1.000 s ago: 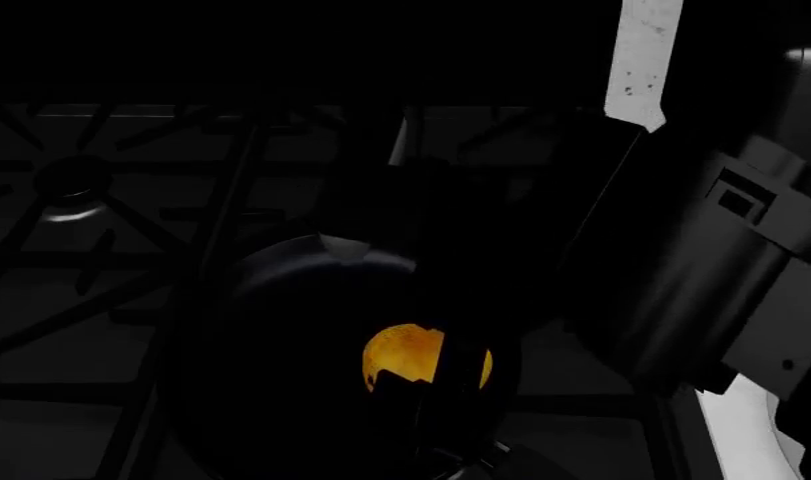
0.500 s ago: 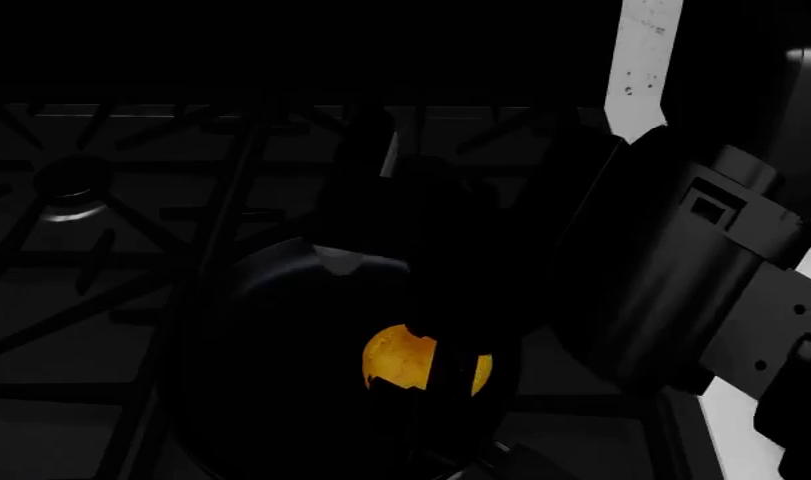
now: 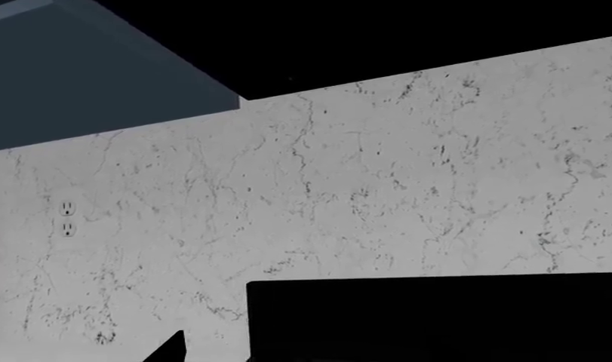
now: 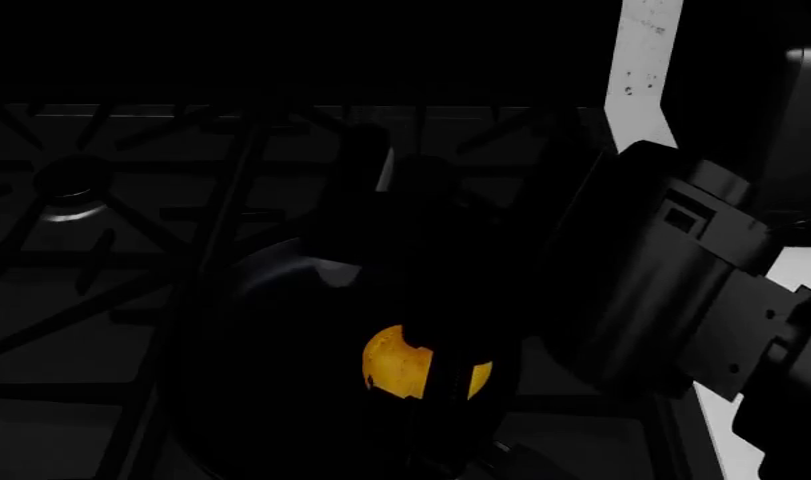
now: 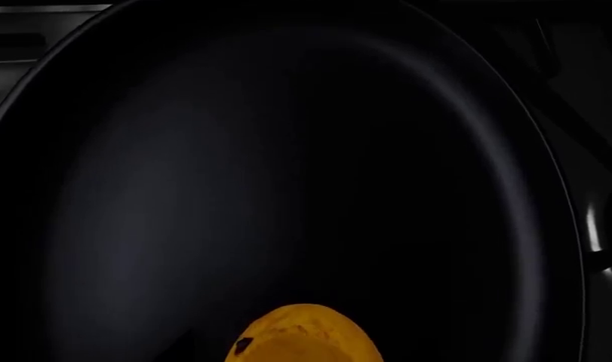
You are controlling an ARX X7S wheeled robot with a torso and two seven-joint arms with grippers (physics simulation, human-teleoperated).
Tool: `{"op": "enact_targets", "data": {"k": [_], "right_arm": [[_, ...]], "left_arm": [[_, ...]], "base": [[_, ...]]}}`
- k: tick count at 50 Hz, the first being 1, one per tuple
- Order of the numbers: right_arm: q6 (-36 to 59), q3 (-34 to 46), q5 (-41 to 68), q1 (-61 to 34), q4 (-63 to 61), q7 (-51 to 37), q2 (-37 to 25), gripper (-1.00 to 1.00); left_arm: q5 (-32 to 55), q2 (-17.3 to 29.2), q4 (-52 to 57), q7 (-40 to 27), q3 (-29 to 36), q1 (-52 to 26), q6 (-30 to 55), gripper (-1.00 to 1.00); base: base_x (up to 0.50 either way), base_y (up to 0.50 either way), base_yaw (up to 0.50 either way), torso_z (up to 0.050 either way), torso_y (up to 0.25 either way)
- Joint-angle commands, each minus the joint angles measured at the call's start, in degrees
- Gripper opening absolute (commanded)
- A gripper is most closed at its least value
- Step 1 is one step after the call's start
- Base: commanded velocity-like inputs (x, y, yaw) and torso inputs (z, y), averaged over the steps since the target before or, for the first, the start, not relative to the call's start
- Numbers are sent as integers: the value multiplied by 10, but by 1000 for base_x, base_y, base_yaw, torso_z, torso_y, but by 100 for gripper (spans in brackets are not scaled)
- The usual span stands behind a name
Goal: Pick the mango from the pan and place it on the plate.
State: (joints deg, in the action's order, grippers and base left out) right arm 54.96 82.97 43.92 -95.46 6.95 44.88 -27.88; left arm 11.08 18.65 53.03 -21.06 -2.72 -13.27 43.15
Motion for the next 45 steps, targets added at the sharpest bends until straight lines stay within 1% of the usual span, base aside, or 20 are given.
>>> {"op": "enact_targets", "data": {"k": [1,16,24,38,39,40,45], "right_arm": [[-3,4,-3,7,7,0,6,-100],[-1,-4,-1,4,6,-8,8,-100],[12,-20,7,-23,-10,-15,5,-100],[68,-62,37,-91,-65,-42,-4,-100],[73,-64,40,-95,-69,-44,-7,-100],[83,-70,45,-100,-76,-51,-11,-100],[119,-90,67,-117,-105,-75,-29,-100]], "left_arm": [[3,0,-7,-1,-5,12,-16,100],[10,1,-5,-3,-9,15,-19,100],[11,3,-11,-1,-4,15,-25,100],[24,6,6,-2,-21,27,-28,100],[12,4,-15,2,-17,53,-73,100],[25,6,2,0,-22,30,-34,100],[30,7,3,1,-22,30,-37,100]], "base": [[0,0,0,0,0],[1,0,1,0,0],[0,0,1,-1,0],[0,0,0,0,0],[0,0,0,0,0],[0,0,0,0,0],[0,0,0,0,0]]}}
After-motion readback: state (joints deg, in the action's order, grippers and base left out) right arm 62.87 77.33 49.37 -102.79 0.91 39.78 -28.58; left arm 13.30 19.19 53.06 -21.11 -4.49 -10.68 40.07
